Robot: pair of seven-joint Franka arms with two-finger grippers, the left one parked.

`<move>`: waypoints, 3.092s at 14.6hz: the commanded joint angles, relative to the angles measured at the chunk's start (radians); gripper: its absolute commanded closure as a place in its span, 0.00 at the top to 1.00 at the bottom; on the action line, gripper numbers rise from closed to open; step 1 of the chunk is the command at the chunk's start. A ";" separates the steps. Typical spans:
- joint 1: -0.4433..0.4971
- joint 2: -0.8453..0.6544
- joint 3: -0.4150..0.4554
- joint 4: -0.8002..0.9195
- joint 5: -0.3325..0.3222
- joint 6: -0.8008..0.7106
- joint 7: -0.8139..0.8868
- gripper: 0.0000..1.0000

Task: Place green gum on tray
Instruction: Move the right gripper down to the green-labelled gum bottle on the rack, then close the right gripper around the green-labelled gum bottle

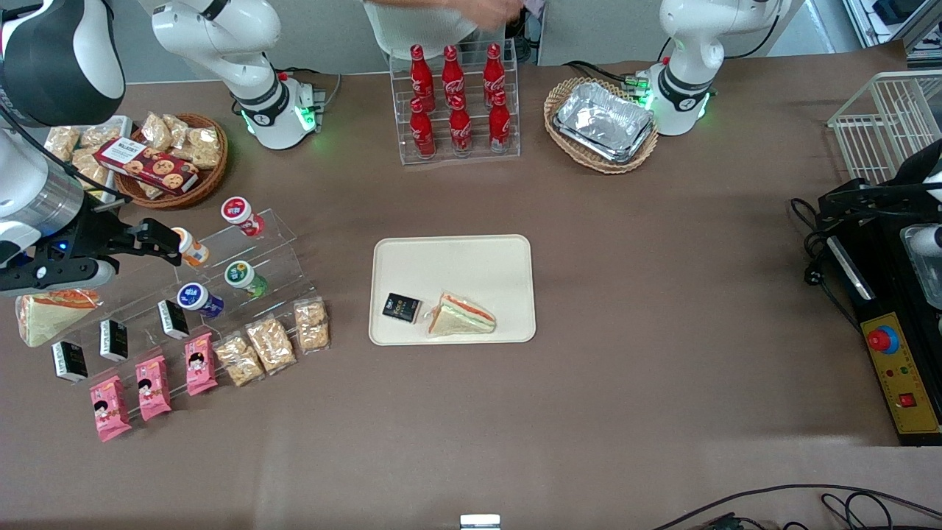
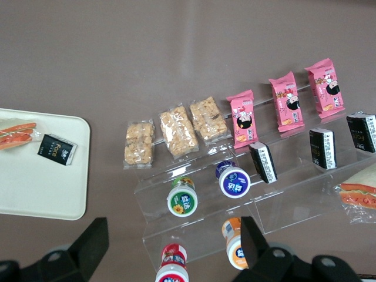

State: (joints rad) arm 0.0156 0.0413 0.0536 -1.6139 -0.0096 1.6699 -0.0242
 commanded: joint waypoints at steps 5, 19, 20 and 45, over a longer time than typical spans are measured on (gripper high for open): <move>-0.002 0.026 0.000 0.017 0.005 -0.002 -0.040 1.00; -0.003 -0.233 -0.006 -0.592 0.037 0.405 -0.129 1.00; -0.003 -0.232 -0.006 -0.625 0.037 0.448 -0.129 1.00; -0.003 -0.069 -0.006 -0.908 0.037 0.967 -0.103 0.37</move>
State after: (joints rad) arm 0.0144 -0.0284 0.0484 -2.5166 0.0083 2.6168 -0.1244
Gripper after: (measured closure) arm 0.313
